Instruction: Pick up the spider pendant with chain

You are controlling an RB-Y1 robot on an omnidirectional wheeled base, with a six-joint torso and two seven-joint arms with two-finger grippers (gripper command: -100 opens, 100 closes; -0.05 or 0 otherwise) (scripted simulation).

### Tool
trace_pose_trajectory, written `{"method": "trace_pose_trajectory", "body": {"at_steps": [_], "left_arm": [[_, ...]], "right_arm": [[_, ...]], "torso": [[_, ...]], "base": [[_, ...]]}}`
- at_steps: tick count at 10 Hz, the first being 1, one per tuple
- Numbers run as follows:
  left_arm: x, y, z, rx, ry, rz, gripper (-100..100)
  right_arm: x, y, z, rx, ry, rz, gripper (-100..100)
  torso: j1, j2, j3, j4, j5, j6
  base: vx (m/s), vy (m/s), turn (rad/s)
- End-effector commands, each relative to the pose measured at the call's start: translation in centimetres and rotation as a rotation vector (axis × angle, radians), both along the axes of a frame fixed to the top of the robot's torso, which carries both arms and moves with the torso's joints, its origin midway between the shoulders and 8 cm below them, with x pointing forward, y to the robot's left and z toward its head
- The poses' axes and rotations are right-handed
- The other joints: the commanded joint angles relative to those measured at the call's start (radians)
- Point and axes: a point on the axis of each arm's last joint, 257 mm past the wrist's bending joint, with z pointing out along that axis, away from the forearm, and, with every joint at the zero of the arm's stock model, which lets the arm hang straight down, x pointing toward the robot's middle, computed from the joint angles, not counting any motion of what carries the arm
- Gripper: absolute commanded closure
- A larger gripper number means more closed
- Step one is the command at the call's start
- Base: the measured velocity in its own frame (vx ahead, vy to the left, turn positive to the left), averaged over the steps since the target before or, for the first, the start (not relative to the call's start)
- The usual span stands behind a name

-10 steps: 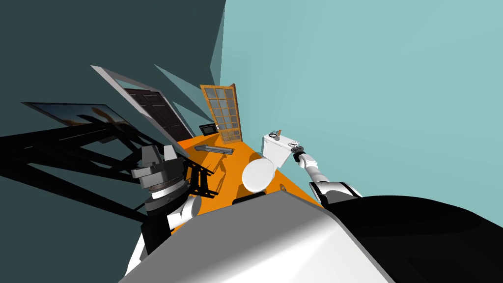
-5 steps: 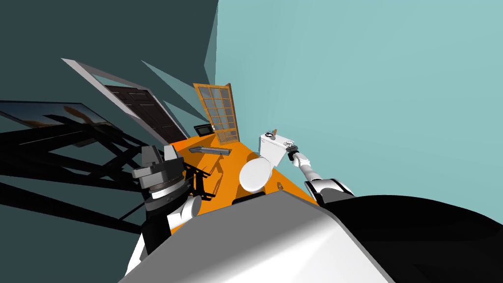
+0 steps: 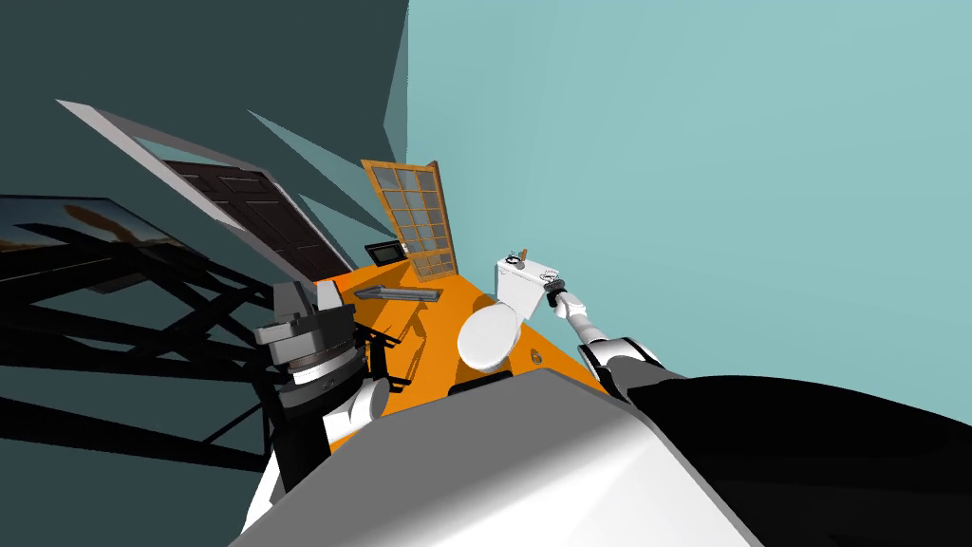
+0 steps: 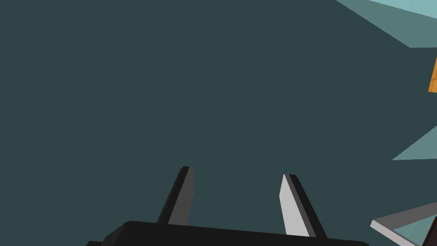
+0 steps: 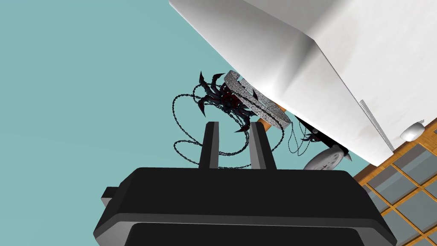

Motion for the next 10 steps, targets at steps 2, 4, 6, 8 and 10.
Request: {"method": "trace_pose_trajectory", "body": {"at_steps": [2, 4, 6, 8, 10], "left_arm": [[0.0, 0.0, 0.0, 0.0, 0.0, 0.0, 0], [0.0, 0.0, 0.0, 0.0, 0.0, 0.0, 0], [0.0, 0.0, 0.0, 0.0, 0.0, 0.0, 0], [0.0, 0.0, 0.0, 0.0, 0.0, 0.0, 0], [0.0, 0.0, 0.0, 0.0, 0.0, 0.0, 0]], "right_arm": [[1.8, 2.3, 0.0, 0.0, 0.0, 0.023, 100], [3.2, 4.4, 0.2, -0.006, 0.002, 0.045, 100], [5.8, 8.7, 0.6, -0.008, 0.0, 0.086, 100], [7.1, 11.0, 1.0, -0.014, -0.002, 0.108, 100], [6.7, 10.5, 0.9, -0.012, -0.001, 0.104, 0]], "torso": [[0.0, 0.0, 0.0, 0.0, 0.0, 0.0], [0.0, -0.001, -0.001, -0.001, 0.0, 0.0], [0.0, 0.0, 0.0, -0.001, 0.0, 0.0], [-0.002, 0.001, 0.001, 0.0, -0.001, 0.001], [0.001, -0.001, -0.001, -0.001, 0.0, 0.0]], "base": [[-0.034, -0.041, -0.097], [-0.022, -0.038, -0.098], [-0.043, -0.055, -0.162], [-0.037, -0.07, -0.141], [-0.004, -0.009, 0.003]]}}
